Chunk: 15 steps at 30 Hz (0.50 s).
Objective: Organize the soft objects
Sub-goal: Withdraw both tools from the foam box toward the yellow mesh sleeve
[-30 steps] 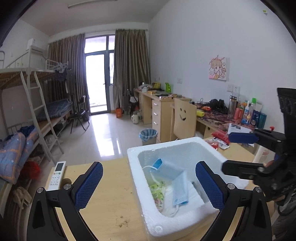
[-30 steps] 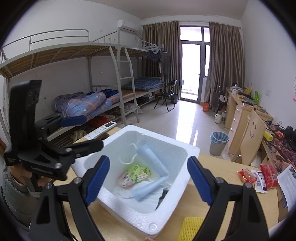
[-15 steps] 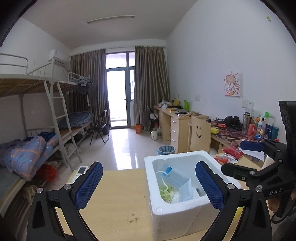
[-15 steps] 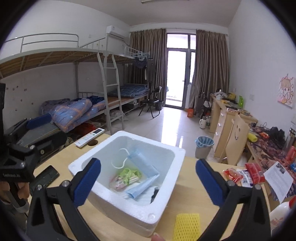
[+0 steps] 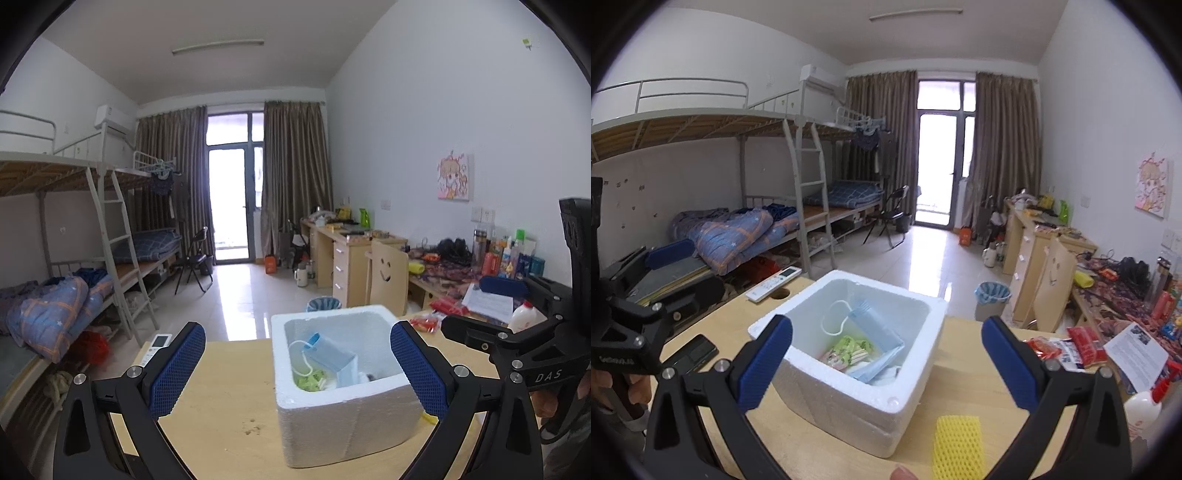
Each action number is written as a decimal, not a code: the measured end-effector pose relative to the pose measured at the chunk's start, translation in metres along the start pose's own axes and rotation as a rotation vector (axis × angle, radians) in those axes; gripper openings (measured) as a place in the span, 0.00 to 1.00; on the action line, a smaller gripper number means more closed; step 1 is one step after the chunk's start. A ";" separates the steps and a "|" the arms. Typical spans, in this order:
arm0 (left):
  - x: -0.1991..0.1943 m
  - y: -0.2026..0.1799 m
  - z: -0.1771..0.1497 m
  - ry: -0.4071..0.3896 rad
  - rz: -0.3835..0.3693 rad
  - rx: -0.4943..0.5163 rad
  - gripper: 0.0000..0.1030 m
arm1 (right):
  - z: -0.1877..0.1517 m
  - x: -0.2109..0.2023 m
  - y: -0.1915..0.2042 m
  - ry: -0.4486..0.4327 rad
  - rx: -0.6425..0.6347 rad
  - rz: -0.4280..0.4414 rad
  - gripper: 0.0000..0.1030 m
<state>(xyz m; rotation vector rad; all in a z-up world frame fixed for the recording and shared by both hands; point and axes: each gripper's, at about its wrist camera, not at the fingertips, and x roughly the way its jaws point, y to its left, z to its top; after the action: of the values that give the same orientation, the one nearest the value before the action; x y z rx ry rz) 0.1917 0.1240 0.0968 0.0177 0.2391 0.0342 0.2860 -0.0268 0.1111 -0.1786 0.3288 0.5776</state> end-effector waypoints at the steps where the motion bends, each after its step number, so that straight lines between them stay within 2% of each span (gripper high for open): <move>1: -0.004 -0.001 0.000 -0.009 0.003 -0.006 0.98 | 0.000 -0.006 -0.001 -0.014 0.004 -0.012 1.00; 15: -0.063 -0.029 -0.001 -0.137 0.053 -0.014 0.99 | -0.012 -0.064 -0.012 -0.118 0.072 -0.087 1.00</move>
<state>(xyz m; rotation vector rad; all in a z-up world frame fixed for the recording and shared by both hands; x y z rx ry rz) 0.1308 0.0925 0.1103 0.0120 0.1009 0.0869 0.2392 -0.0722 0.1239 -0.0882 0.2256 0.4869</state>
